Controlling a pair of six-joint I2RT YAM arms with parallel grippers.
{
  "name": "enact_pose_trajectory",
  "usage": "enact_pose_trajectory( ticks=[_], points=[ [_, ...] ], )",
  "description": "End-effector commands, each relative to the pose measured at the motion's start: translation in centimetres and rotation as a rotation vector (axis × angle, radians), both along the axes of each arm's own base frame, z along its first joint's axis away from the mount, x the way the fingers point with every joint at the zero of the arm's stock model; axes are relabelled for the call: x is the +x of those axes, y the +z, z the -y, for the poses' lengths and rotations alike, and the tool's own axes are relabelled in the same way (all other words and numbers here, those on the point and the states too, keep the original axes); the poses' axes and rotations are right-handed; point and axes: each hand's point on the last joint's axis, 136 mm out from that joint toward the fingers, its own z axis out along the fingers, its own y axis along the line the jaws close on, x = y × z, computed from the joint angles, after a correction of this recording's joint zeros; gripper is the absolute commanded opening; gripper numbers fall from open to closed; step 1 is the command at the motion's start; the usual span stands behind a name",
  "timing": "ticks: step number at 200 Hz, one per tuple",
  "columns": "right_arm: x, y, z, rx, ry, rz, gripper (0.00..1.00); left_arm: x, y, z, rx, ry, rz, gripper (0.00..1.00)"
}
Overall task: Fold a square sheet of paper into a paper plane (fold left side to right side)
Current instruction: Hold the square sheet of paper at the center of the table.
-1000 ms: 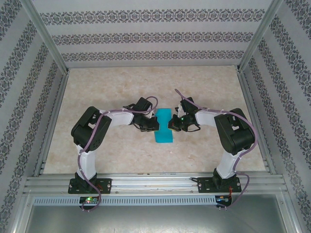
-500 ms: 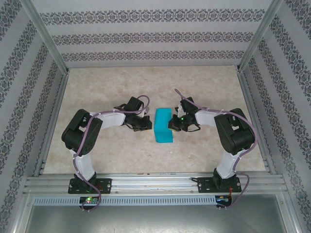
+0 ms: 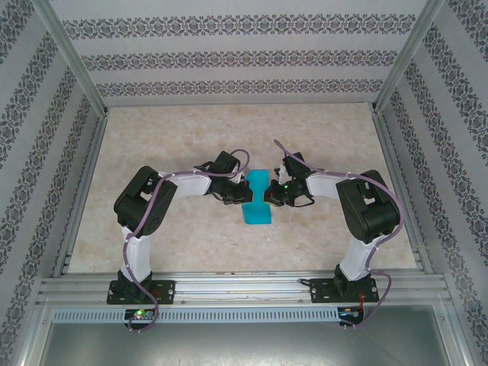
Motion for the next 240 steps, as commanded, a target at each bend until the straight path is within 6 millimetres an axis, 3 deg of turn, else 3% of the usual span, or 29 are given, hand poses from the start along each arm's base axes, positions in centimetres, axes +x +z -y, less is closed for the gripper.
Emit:
enact_pose_trajectory(
  ticks=[1, 43, 95, 126, 158, 196, 240],
  points=[
    [-3.6, -4.7, 3.4, -0.202, -0.021, -0.152, 0.00, 0.0, -0.6, -0.1, 0.024, -0.003, -0.005, 0.07],
    [-2.9, -3.4, 2.6, -0.158, -0.014, -0.115, 0.00, -0.8, -2.2, -0.9, 0.067, 0.004, -0.033, 0.07],
    [0.1, 1.9, -0.3, 0.011, -0.006, 0.050, 0.00, -1.2, -2.9, -1.4, 0.089, 0.007, -0.042, 0.07],
    [1.9, 3.6, -1.8, 0.102, -0.036, 0.121, 0.00, -1.2, -2.9, -1.5, 0.098, 0.001, -0.040, 0.07],
    [3.0, 3.4, -3.5, 0.098, -0.002, 0.142, 0.00, -1.1, -2.8, -1.5, 0.108, -0.006, -0.037, 0.07],
    [4.0, 1.9, -3.9, 0.055, 0.007, 0.140, 0.00, -1.0, -2.7, -1.4, 0.106, -0.008, -0.035, 0.07],
    [3.5, -0.6, -3.6, 0.001, 0.008, 0.083, 0.00, -1.0, -2.7, -1.4, 0.106, -0.013, -0.035, 0.07]
  ],
)
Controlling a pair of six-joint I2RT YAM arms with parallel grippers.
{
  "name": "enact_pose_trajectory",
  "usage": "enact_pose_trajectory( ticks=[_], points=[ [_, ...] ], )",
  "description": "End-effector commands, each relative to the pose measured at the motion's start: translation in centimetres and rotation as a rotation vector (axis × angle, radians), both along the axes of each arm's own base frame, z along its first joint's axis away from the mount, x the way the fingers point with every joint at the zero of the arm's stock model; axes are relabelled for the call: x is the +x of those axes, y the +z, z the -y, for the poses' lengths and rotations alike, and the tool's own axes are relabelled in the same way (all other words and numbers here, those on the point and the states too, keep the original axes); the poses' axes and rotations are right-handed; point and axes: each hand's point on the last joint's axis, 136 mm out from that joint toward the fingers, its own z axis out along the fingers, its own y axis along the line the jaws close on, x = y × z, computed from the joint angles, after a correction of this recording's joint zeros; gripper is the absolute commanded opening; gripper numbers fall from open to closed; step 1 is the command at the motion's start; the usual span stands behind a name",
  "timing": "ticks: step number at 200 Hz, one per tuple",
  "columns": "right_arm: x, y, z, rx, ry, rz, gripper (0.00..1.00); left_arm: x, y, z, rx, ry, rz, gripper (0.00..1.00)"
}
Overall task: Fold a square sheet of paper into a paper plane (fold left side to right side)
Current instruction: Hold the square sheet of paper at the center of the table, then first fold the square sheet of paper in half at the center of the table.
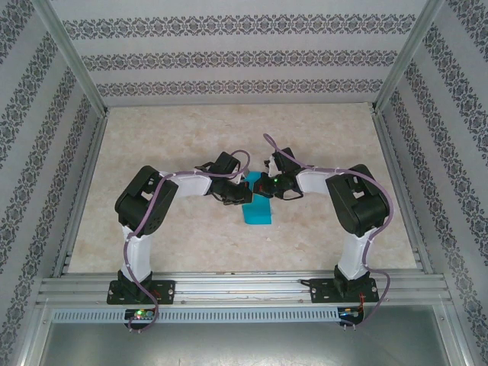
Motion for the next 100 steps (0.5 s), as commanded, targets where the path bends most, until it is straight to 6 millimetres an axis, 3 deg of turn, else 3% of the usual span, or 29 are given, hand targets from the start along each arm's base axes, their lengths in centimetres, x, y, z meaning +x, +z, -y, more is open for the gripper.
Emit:
enact_pose_trajectory(
  ticks=[1, 38, 100],
  points=[
    [0.0, -1.2, 0.1, -0.045, 0.000, -0.016, 0.00, -1.1, -2.5, -1.3, 0.095, -0.009, -0.044, 0.07],
    [-1.3, -3.3, 1.7, -0.126, -0.042, -0.092, 0.00, -1.8, -2.3, -1.5, 0.092, -0.011, -0.055, 0.07],
    [-1.4, -4.9, 3.7, -0.162, -0.093, -0.136, 0.00, -5.7, -2.7, -2.4, 0.064, 0.003, -0.124, 0.07]
  ],
)
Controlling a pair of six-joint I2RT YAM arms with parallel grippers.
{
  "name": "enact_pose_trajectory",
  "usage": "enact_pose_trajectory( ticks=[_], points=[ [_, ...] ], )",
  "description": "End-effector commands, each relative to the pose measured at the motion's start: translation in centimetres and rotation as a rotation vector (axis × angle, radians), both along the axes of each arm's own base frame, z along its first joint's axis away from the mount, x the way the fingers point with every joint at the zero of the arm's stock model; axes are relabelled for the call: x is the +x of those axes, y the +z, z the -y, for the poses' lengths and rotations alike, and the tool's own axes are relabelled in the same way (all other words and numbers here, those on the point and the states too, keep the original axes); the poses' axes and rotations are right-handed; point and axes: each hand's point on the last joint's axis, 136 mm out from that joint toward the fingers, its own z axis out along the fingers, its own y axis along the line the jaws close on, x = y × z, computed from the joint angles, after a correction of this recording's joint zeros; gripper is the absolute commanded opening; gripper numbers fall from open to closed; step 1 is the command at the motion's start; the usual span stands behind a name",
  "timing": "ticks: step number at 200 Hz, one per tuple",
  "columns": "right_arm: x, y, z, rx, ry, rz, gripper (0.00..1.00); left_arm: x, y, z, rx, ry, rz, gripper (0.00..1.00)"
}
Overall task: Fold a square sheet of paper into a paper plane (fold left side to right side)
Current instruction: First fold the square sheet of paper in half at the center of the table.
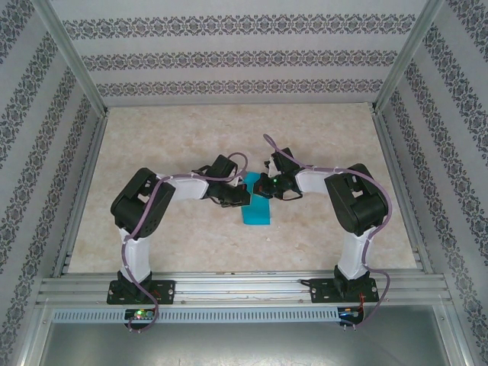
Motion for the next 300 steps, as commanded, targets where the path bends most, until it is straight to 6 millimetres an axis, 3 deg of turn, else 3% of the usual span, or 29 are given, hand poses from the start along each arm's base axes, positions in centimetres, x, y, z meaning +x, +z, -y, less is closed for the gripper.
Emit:
enact_pose_trajectory(
  ticks=[1, 70, 124, 300],
  points=[
    [-1.5, -4.5, 3.5, -0.152, -0.068, -0.113, 0.00, -4.6, -2.6, -1.7, 0.076, 0.000, -0.142, 0.07],
    [-0.9, -4.8, 3.7, -0.147, -0.053, -0.115, 0.00, -9.0, -3.4, -2.6, 0.097, -0.007, -0.212, 0.07],
    [-0.9, -5.0, 3.8, -0.154, -0.048, -0.123, 0.00, -11.2, -3.7, -3.5, 0.135, -0.033, -0.238, 0.07],
    [-1.3, -5.2, 3.9, -0.160, -0.038, -0.137, 0.00, -13.5, -2.9, -3.6, 0.124, -0.079, -0.257, 0.07]
  ],
)
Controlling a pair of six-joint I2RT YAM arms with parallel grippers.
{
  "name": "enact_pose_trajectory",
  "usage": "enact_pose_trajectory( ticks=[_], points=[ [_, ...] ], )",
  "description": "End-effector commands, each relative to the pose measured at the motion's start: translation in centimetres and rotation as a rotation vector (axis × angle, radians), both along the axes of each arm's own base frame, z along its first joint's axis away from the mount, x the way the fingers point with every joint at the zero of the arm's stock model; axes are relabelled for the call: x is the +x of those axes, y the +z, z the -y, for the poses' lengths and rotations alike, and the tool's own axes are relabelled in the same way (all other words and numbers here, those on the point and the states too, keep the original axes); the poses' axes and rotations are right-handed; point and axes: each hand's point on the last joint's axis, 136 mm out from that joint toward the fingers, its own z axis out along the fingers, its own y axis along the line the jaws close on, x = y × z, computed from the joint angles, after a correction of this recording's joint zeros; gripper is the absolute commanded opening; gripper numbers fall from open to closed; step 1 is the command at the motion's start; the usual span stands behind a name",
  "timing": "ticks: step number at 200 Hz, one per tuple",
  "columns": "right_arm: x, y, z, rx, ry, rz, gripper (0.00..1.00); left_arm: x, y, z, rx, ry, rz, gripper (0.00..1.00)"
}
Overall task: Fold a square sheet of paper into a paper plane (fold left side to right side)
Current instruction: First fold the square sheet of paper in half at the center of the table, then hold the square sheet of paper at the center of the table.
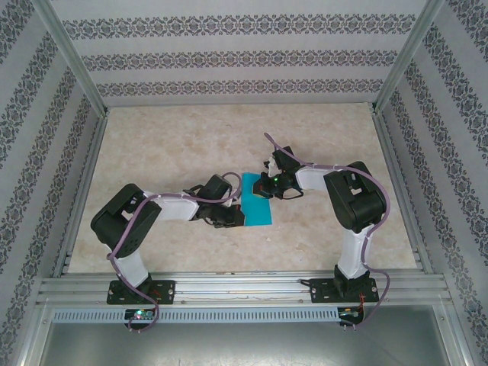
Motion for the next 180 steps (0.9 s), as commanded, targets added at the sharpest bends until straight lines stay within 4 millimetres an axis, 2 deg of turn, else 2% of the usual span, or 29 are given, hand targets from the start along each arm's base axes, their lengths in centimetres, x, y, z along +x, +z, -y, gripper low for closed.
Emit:
enact_pose_trajectory(
  ticks=[1, 26, 47, 82, 103, 124, 180],
  points=[
    [-1.1, -5.1, 4.0, -0.199, -0.069, -0.092, 0.00, -5.8, -2.7, -2.2, 0.116, -0.056, -0.201, 0.07],
    [-1.2, -5.0, 4.0, -0.196, -0.065, -0.090, 0.00, -6.0, -2.6, -2.5, 0.123, -0.053, -0.199, 0.08],
    [-1.2, -4.9, 3.8, -0.188, -0.053, -0.085, 0.00, -5.4, -1.4, -2.1, 0.097, -0.047, -0.172, 0.08],
    [-1.1, -4.3, 3.5, -0.181, -0.041, -0.062, 0.00, -1.3, 2.9, -1.3, -0.008, 0.011, -0.071, 0.08],
    [-1.2, -4.2, 3.5, -0.184, -0.038, -0.058, 0.00, 1.3, 4.3, -1.2, -0.027, 0.020, -0.024, 0.08],
    [-1.3, -4.2, 3.6, -0.185, -0.037, -0.059, 0.00, 3.2, 4.3, -0.7, -0.013, -0.008, -0.006, 0.08],
    [-1.5, -4.2, 3.6, -0.186, -0.036, -0.057, 0.00, 6.4, 1.8, 1.1, 0.029, -0.055, 0.003, 0.07]
  ],
)
